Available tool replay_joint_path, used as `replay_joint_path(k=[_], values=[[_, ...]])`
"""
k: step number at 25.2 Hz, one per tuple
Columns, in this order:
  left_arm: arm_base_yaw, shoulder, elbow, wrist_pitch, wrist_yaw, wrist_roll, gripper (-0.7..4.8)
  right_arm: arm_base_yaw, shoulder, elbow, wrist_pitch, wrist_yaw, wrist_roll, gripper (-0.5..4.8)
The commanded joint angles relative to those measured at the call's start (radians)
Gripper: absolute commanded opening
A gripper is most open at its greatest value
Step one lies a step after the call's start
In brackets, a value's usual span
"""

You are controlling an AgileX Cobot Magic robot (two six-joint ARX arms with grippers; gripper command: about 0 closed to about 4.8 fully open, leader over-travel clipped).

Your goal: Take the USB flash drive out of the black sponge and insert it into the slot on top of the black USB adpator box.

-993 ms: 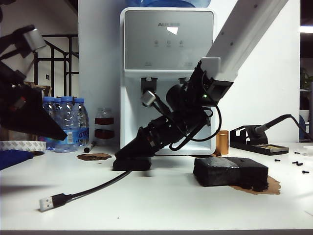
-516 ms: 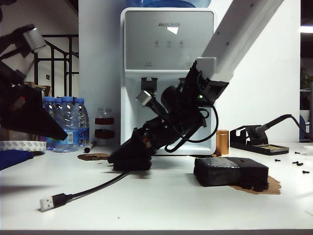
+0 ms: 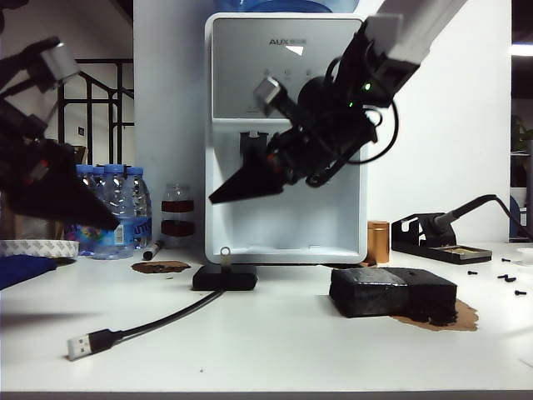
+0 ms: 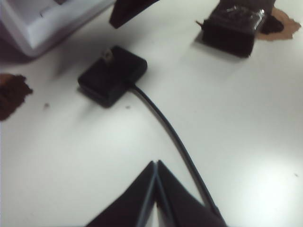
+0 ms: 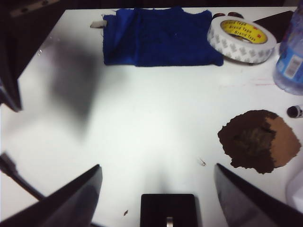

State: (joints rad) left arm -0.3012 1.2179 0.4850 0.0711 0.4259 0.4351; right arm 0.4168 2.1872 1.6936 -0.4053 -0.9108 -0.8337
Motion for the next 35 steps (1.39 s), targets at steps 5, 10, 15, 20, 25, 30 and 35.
replay_joint_path(k=[5,10,15,20,25,30,35], values=[[0.0,-0.001,0.002,0.468,-0.309,-0.284,-0.05,-0.014,-0.098,0.004,-0.164,-0.006,0.003,3.45],[0.0,-0.046,0.002,0.621,-0.503,-0.323,-0.05,-0.014,-0.166,0.004,-0.267,0.035,-0.001,2.44],[0.001,-0.23,0.002,0.613,-0.553,-0.323,-0.05,-0.05,-0.307,0.004,-0.274,0.084,0.039,2.3],[0.002,-0.537,0.006,0.399,-0.581,-0.324,-0.05,-0.112,-0.398,0.004,-0.313,0.079,0.053,2.14],[0.003,-0.777,0.1,-0.028,-0.619,-0.381,-0.05,-0.146,-0.457,0.004,-0.361,0.109,0.064,2.15],[0.004,-0.858,0.191,-0.222,-0.765,-0.351,-0.05,-0.197,-0.539,0.004,-0.406,0.161,0.123,2.15],[0.006,-0.858,0.198,-0.208,-0.828,-0.249,-0.05,-0.312,-0.641,0.004,-0.488,0.13,0.15,2.15]])
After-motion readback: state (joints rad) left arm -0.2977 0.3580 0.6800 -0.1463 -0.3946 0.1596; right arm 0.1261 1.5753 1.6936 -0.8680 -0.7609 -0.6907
